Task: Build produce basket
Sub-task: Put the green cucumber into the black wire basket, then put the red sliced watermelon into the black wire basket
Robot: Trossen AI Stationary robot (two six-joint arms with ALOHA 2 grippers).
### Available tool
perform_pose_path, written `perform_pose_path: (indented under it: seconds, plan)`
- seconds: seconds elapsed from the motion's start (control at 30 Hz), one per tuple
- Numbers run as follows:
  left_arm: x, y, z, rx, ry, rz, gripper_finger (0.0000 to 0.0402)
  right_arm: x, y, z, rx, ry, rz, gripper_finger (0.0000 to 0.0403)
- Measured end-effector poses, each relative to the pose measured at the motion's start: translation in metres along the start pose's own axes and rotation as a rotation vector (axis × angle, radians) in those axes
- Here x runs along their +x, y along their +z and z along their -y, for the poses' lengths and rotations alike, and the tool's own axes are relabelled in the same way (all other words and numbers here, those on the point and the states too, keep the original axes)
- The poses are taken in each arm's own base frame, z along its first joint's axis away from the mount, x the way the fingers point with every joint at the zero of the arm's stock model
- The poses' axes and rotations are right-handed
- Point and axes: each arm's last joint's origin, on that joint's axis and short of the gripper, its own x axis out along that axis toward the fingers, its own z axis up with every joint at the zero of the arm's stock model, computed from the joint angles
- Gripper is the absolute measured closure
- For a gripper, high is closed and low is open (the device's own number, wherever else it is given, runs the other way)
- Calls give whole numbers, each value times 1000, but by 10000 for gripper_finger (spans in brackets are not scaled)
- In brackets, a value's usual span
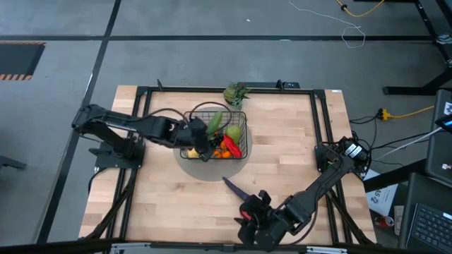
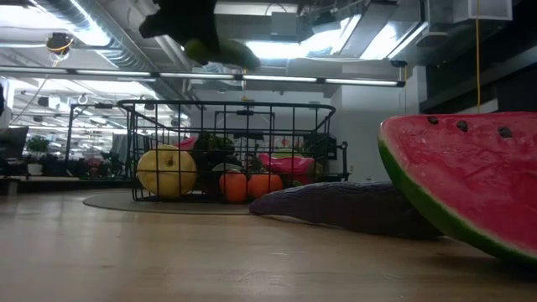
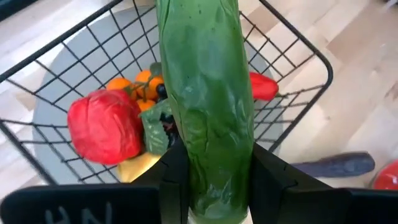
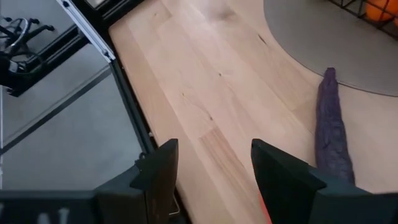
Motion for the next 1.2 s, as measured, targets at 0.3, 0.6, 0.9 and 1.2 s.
perform_pose_path:
  seconds: [0.3,0.6,0.9,1.2]
  plan:
    - [20,3,0,17,23,-47,307,0,2,-5,35,49,17,199]
    - [18,-1,3,40,41,-26,181,0,3,-7,48,67,23,199]
    - [17,-4,5,49,40,-25,133,0,3,-9,58,80,28,199]
    - [13,-11,10,46,25,-34,132,0,4,-9,60,84,29,199]
